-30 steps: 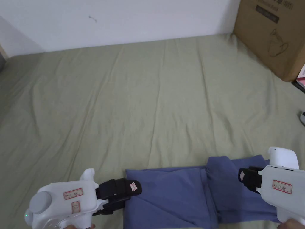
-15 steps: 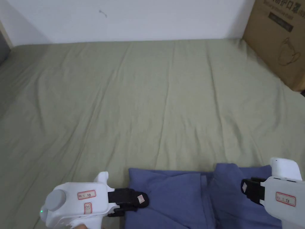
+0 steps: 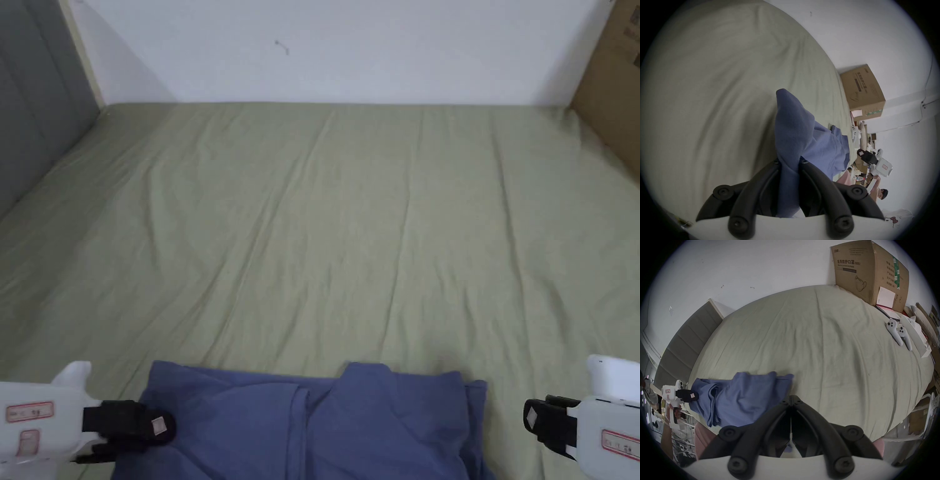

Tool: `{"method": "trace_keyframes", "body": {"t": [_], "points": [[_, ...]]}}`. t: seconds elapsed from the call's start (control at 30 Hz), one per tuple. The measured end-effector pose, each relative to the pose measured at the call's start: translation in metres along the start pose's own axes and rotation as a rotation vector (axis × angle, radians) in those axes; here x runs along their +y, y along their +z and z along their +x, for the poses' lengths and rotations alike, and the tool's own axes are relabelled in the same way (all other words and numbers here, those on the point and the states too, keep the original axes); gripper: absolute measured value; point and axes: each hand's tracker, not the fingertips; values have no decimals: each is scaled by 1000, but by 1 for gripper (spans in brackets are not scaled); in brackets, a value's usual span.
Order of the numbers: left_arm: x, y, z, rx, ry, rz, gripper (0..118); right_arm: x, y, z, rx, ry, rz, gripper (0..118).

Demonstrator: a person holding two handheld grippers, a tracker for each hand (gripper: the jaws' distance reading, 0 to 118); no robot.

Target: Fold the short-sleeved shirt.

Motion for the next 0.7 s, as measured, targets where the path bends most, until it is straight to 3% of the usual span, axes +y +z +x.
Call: {"method": "trace_keyframes", "body": {"t": [0.17, 0.43, 0.7], "points": [[-3, 15, 24, 19, -42, 15, 12, -3, 0, -1, 13, 18, -14, 0], [-10, 22, 138, -32, -188, 19, 12, -9, 9, 18, 7, 1, -7, 0], [-30, -61, 242, -102, -384, -78, 12, -13, 25, 51, -14, -48, 18, 0]]}}
